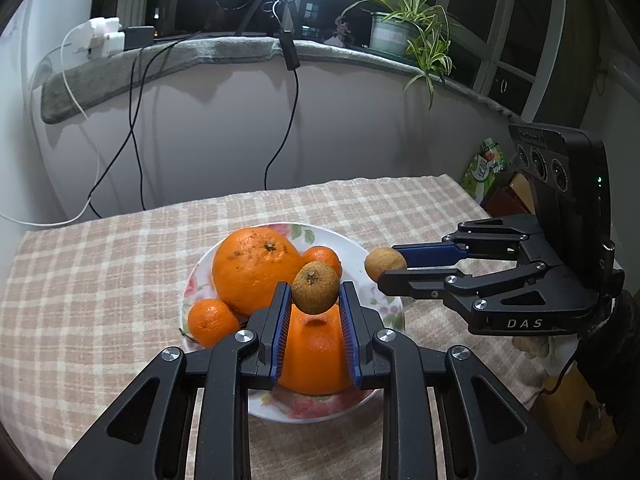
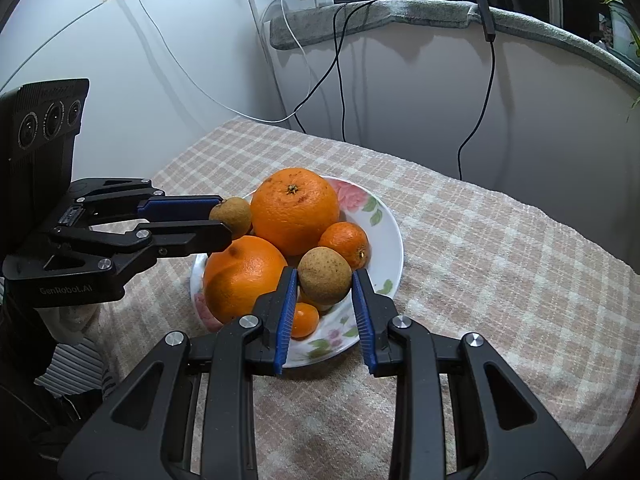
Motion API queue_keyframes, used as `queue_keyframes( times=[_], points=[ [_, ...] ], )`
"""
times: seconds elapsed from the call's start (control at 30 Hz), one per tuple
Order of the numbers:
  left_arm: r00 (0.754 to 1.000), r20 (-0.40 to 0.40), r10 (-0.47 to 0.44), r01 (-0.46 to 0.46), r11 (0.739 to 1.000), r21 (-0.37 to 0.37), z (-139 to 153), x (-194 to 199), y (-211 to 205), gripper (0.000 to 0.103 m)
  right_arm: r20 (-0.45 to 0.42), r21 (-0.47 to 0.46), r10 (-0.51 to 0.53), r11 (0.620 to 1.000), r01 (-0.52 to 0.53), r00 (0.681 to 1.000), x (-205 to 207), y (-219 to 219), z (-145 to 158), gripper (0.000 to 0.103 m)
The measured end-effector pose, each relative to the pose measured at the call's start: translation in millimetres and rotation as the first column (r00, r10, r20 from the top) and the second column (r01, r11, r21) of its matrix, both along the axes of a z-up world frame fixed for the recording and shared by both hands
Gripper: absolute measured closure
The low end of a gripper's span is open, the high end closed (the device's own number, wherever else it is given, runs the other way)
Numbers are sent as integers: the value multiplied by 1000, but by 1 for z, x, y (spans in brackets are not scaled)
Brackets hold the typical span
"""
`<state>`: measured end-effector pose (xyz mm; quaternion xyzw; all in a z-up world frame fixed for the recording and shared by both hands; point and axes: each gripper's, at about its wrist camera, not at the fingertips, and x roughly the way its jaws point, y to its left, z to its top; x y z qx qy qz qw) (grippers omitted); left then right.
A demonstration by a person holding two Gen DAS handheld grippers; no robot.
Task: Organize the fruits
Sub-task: 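Carry both kiwis in the two grippers over the plate, then open both grippers to drop the kiwis onto the plate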
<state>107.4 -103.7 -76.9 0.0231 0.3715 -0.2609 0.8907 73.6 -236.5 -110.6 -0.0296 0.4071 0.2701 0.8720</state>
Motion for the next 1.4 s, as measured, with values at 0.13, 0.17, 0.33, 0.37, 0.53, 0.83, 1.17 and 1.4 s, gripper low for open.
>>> queue_keyframes(
  times=[0.13, 0.17, 0.33, 0.37, 0.53, 0.83, 1.17, 1.4],
  points=[
    [1000, -2, 1, -1, 1000, 5, -1, 1, 0, 80, 0, 0, 2, 1000, -2, 1000, 0, 2, -1, 74],
    [1000, -2, 2, -2, 1000, 6, -1, 1, 0, 80, 1, 0, 1, 1000, -1, 1000, 0, 2, -1, 74],
    [1000, -4, 1, -1, 1000, 12, -1, 2, -1, 80, 6, 4, -4, 1000, 4, 1000, 0, 1, 0, 74],
    [1000, -6, 2, -2, 1000, 12, -2, 2, -1, 80, 8, 0, -4, 1000, 4, 1000, 0, 1, 0, 74],
    [1000, -6, 9, -9, 1000, 13, -3, 2, 0, 80, 7, -3, -3, 1000, 3, 1000, 0, 1, 0, 73],
    [1000, 7, 19, -19, 999, 27, -1, 0, 1, 58, 21, -3, -9, 1000, 9, 1000, -2, -1, 3, 56],
    [998, 29, 60, -61, 997, 41, 0, -3, 5, 31, 42, -23, -33, 999, 34, 999, -7, -3, 7, 34],
    [994, 41, 106, -108, 993, 54, 1, -4, 10, 27, 42, -18, -57, 998, 57, 998, -7, -6, 8, 29]
  ],
)
